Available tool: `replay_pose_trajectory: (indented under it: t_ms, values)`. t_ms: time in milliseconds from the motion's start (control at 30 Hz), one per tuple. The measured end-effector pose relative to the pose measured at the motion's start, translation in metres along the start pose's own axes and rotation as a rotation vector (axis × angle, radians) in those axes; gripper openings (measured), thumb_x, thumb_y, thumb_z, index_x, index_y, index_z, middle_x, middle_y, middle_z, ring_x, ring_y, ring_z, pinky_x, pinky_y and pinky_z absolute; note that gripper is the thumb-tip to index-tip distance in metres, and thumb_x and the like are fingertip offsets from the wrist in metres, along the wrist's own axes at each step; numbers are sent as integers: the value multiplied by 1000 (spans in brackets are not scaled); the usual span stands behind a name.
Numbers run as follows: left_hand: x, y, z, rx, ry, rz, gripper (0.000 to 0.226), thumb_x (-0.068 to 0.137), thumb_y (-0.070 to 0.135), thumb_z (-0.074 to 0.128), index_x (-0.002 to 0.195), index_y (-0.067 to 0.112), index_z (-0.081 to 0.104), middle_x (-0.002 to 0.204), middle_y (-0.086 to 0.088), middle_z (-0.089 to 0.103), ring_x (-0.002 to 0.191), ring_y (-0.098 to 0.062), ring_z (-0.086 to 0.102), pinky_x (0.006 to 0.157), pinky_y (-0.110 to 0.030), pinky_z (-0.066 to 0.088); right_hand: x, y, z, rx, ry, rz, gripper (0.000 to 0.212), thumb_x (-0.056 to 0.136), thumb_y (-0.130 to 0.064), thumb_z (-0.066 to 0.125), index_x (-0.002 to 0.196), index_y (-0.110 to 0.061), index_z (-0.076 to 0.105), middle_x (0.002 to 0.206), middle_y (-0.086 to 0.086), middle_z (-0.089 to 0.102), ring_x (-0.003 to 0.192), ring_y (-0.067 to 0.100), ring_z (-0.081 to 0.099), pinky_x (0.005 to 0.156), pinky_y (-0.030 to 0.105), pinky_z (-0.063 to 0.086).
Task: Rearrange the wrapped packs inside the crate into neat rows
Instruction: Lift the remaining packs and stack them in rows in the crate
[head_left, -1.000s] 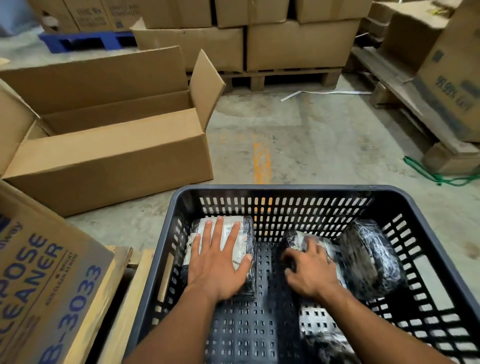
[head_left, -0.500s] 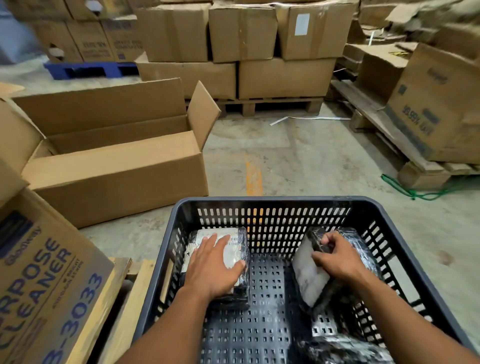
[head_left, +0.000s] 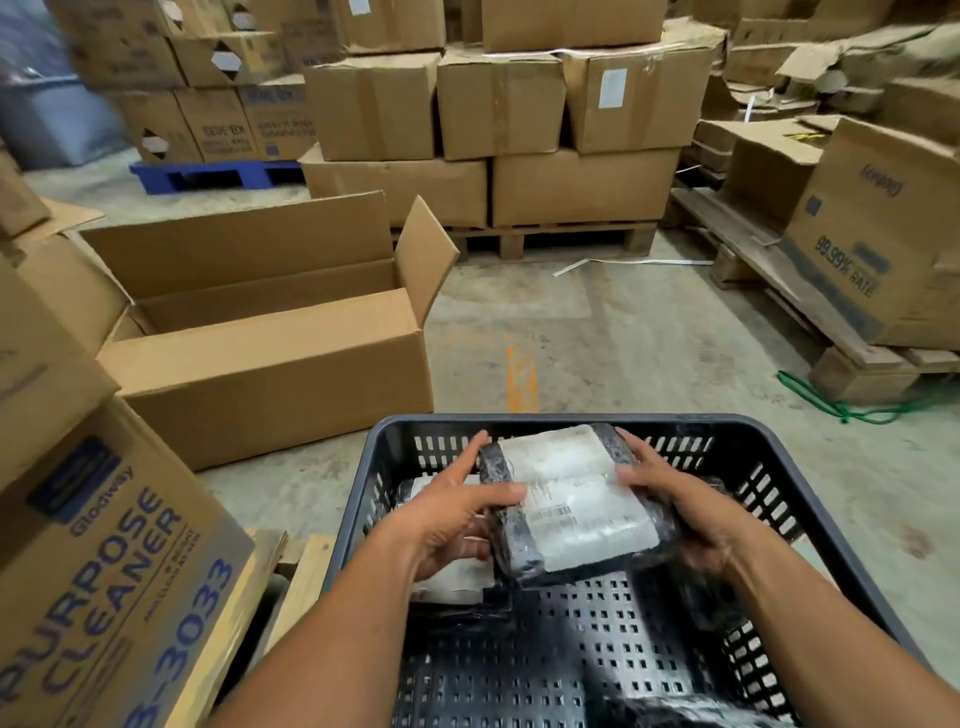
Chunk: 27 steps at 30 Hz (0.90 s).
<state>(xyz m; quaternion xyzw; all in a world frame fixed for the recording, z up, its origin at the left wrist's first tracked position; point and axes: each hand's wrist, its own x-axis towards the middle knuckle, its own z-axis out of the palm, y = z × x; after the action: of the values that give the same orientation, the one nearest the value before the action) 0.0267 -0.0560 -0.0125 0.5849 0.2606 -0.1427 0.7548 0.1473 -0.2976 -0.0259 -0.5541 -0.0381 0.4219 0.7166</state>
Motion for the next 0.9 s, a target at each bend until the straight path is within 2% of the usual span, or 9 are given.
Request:
replay_pose_trajectory:
  t_ms: [100,200,300,433,500,600,700,800,900]
  values:
    - [-3,4,-5,18,-53,12,92,74,12,88,144,56,47,156,4,47,145,-32,45,116,-59,37,6,-6,9,-73,23,-13,69,61,-24,95,126,-24,70,121,22,74,104,40,73,86,54,61]
    - [-2,0,-3,-15,37,31,77,78,18,88,143,42,56,131,-5,73,116,-33,71,98,-59,55,10,2,15,3,124,-43,63,61,-10,90,117,0,63,104,25,76,84,37,75,75,49,63]
    - [-8,-7,-5,50,99,5,73,57,29,97,120,45,63,110,-4,80,91,-30,79,73,-55,64,9,14,15,69,155,-44,58,58,-3,90,107,-4,59,95,21,72,77,34,73,77,50,63]
    - [-8,-15,-15,-18,127,68,78,43,23,104,115,29,74,111,-13,79,91,-33,78,71,-52,64,3,11,10,-52,18,56,60,50,-15,98,96,-7,59,88,14,73,71,30,69,67,42,61]
    - [-7,-10,-17,-77,116,116,78,45,15,101,118,23,78,110,-15,80,94,-35,78,75,-48,64,3,7,11,-136,-72,96,72,50,-16,101,112,-12,63,105,19,78,82,38,74,66,45,63]
    - [-7,-2,-12,-121,188,149,73,57,11,96,125,24,74,122,-20,72,96,-37,77,78,-47,64,8,6,19,-176,-109,94,83,57,-10,99,127,-38,64,123,22,74,104,49,73,78,53,62]
    - [-10,-8,-8,-32,212,66,74,70,19,94,133,27,57,114,-15,76,90,-34,79,80,-57,63,9,13,21,-135,-35,51,92,57,-9,97,134,-44,58,127,23,71,101,49,73,71,51,64]
    - [-13,-13,-9,-50,118,-17,76,74,15,91,131,43,49,90,-6,83,85,-32,80,69,-56,63,5,17,19,-91,3,64,88,54,-10,96,129,-34,55,118,27,71,88,47,76,63,52,64]
    - [-12,-8,-11,-83,54,-17,81,74,8,90,135,50,57,106,-9,81,94,-36,78,73,-52,64,3,16,17,-99,3,47,54,65,-22,92,103,-13,54,98,15,74,73,30,75,60,42,61]
